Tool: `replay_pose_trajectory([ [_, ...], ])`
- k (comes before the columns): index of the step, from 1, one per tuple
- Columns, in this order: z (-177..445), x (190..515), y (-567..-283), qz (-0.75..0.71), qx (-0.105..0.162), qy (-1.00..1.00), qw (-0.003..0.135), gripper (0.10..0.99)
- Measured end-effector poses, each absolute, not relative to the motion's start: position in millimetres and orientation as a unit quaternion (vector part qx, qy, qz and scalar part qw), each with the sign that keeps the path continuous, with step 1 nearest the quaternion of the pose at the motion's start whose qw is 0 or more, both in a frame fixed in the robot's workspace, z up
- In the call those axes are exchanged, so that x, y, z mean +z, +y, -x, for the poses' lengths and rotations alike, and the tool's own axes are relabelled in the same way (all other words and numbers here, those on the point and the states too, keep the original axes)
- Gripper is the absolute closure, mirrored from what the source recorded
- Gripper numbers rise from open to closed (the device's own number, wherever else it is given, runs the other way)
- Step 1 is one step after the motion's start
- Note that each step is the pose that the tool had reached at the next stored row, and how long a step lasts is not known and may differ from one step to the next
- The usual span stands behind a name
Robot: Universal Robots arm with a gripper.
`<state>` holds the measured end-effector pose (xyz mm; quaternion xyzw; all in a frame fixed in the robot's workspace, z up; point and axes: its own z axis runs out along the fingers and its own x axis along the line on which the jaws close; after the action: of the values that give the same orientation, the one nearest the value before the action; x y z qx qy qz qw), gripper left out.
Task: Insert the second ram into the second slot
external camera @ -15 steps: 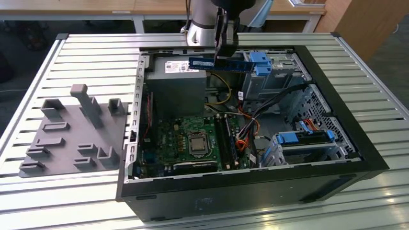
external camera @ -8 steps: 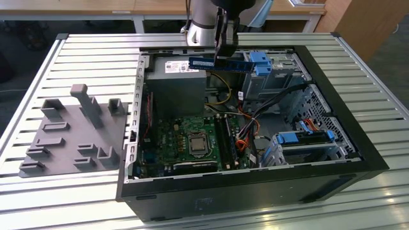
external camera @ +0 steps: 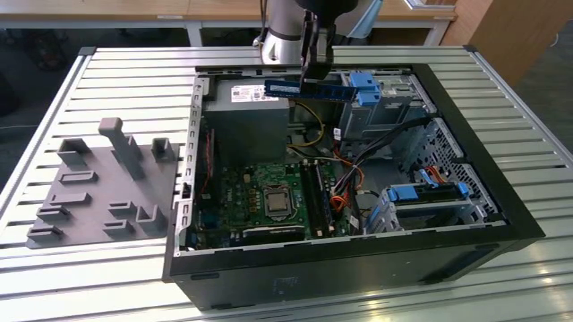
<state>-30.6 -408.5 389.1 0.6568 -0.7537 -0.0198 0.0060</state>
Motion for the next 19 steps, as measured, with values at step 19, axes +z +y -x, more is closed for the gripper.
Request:
replay_pose_trajectory([
  [19,30.6,389.1,-408.5,-0.653,-0.02,-0.757,0.006,0.949],
])
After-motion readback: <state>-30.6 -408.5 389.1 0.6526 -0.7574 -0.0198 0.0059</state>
